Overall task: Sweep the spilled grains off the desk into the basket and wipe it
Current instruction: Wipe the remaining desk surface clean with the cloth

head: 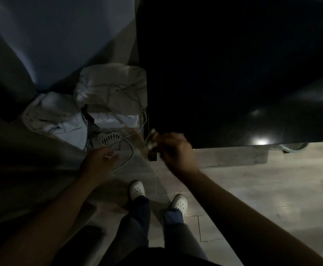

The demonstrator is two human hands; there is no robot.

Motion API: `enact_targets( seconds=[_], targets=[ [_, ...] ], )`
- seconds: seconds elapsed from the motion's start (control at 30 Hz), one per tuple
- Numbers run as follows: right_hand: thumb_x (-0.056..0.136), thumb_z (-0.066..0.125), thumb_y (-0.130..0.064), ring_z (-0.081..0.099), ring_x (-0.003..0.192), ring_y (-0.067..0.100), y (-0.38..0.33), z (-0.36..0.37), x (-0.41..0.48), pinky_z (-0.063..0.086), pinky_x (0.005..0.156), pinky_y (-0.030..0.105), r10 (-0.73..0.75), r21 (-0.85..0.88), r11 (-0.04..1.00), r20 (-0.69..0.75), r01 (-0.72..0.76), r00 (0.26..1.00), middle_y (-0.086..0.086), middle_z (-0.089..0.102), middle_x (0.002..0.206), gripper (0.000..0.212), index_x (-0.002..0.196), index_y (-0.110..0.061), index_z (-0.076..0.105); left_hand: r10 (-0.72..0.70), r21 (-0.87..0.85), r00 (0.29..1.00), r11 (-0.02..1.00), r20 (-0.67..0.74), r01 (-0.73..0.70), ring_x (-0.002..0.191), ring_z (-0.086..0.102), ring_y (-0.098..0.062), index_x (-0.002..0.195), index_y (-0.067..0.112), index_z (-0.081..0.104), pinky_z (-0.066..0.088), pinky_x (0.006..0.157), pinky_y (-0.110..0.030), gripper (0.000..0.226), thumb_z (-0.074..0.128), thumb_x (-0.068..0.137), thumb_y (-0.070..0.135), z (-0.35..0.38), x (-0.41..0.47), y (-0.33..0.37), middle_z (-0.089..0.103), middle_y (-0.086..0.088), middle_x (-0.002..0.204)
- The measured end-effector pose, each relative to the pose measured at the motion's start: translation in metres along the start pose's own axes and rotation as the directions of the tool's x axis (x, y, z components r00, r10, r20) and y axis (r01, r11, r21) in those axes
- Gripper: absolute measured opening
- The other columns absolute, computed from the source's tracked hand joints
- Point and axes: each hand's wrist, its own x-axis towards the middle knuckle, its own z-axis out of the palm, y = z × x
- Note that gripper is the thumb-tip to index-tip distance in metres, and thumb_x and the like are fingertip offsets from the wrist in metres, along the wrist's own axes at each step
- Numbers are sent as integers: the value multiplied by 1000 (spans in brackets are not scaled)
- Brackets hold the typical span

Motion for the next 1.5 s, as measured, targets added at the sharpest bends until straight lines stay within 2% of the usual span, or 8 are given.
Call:
enact_targets(
  seconds=[0.07, 0.27, 0.47, 0.6, 1.0, 1.17, 1.37, 1.5],
  targets=[
    [90, 56, -22, 60, 87, 7, -8, -8, -18, 54, 75, 31, -56, 100, 994, 170, 40, 984, -1, 64, 102, 21, 106, -18, 69, -7, -27, 1000, 1000, 7, 8, 97, 58, -23, 112, 9, 62, 46, 80, -34, 27, 61, 90, 25, -2, 0, -1, 63, -9, 107],
    [93, 56, -15, 58, 106, 18, 51, -56, 52, 49, 93, 37, 236, 36, 970, -402, -242, 885, 3, 64, 115, 24, 115, -17, 66, -10, -30, 1000, 1000, -8, 10, 96, 55, -18, 118, 10, 61, 40, 78, -29, 32, 61, 90, 26, -8, 6, 4, 62, -8, 112],
    [91, 58, -13, 60, 105, 17, 42, -19, 35, 51, 90, 37, 185, 16, 982, -236, -186, 954, 4, 65, 114, 22, 111, -15, 67, 8, -26, 999, 1000, -39, -9, 97, 55, -20, 116, 10, 62, 39, 78, -29, 32, 61, 90, 28, -14, 11, 7, 61, -4, 108],
    [93, 59, -24, 67, 70, 8, -13, -8, -32, 56, 62, 26, 215, 298, 920, 158, -254, 964, -2, 69, 84, 9, 95, -30, 66, 24, -30, 999, 999, -28, -25, 97, 58, -22, 115, 9, 63, 43, 80, -30, 32, 64, 88, 27, -23, 11, 4, 65, -8, 109],
    [91, 64, -27, 67, 86, 10, -59, -81, 50, 58, 74, 37, 274, 285, 934, -181, -216, 944, -2, 67, 100, 19, 107, -19, 70, 182, -97, 981, 977, -73, -189, 98, 60, -24, 114, 8, 63, 48, 83, -35, 31, 62, 90, 28, -78, 11, 52, 65, -7, 104],
    [90, 65, -26, 68, 81, 8, -75, -111, 94, 55, 66, 20, 329, 364, 895, -150, -257, 932, 1, 67, 102, 19, 108, -18, 70, 183, -121, 974, 972, -133, -200, 95, 62, -24, 109, 9, 65, 46, 78, -30, 26, 66, 87, 24, -112, 26, 74, 67, -7, 98],
    [93, 59, -15, 67, 86, 25, -74, -150, 185, 56, 76, 41, 284, 398, 891, -118, -217, 951, 11, 67, 102, 17, 109, -14, 67, 91, -151, 978, 981, -187, -120, 93, 63, -25, 97, 15, 66, 53, 82, -40, 19, 68, 83, 28, -149, 74, 105, 68, -6, 98],
    [92, 62, -26, 69, 79, 19, -50, -157, 268, 56, 70, 36, 233, 357, 917, -120, -177, 965, 6, 71, 90, 19, 106, -17, 71, 43, -196, 976, 977, -213, -86, 97, 62, -28, 109, 8, 65, 52, 86, -44, 28, 68, 83, 17, -159, 112, 132, 67, -11, 106]
  ],
)
